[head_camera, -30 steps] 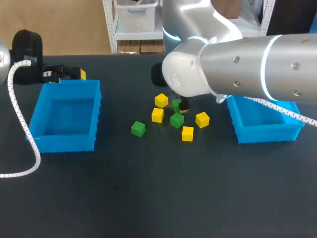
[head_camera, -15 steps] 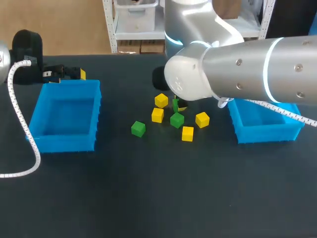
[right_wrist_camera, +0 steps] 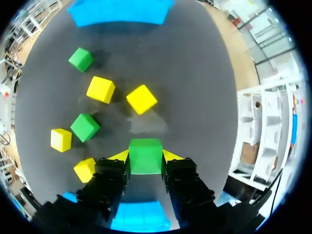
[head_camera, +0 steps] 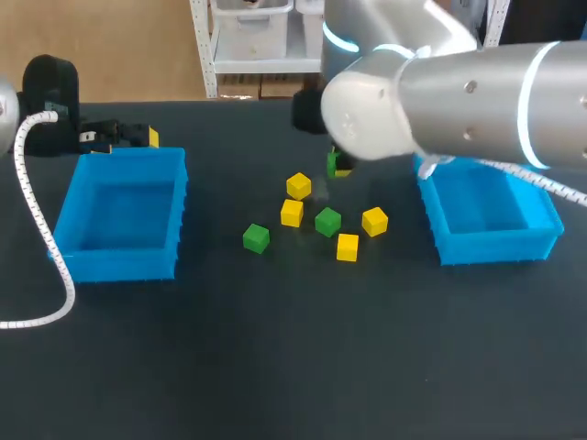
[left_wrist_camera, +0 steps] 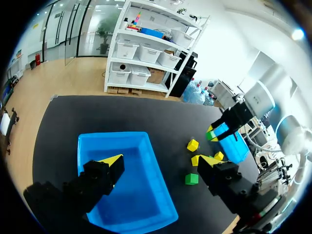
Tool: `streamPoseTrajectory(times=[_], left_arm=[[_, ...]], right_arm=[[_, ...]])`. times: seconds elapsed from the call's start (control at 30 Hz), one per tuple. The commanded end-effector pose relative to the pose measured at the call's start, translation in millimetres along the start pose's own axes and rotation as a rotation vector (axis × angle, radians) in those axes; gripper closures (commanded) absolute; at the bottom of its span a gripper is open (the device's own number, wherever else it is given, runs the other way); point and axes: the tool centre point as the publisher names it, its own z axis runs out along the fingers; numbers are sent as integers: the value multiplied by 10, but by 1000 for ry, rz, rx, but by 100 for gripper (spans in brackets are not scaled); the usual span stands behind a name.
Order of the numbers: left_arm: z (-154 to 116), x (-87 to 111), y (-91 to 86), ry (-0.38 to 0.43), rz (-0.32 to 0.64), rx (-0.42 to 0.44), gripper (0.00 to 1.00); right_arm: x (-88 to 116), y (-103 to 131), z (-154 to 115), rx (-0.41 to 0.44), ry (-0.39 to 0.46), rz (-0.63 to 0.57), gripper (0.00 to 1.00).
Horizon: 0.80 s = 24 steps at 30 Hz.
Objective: Put the green cubes in the right bin and the yellow cubes in the left bin.
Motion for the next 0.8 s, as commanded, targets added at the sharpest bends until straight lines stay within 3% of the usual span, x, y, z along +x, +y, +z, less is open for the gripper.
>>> streamPoseTrajectory(times=[0.03, 0.47, 0.8], left_arm=[[-1, 12, 22, -6, 2, 10, 0], [-1, 12, 22, -6, 2, 10, 0], [-1, 12, 22, -6, 2, 10, 0]], right_arm=[[222, 76, -243, 48, -38, 55, 100], [1005, 33, -784, 145, -90, 318, 100], [1581, 175, -863, 182, -75, 465, 100]])
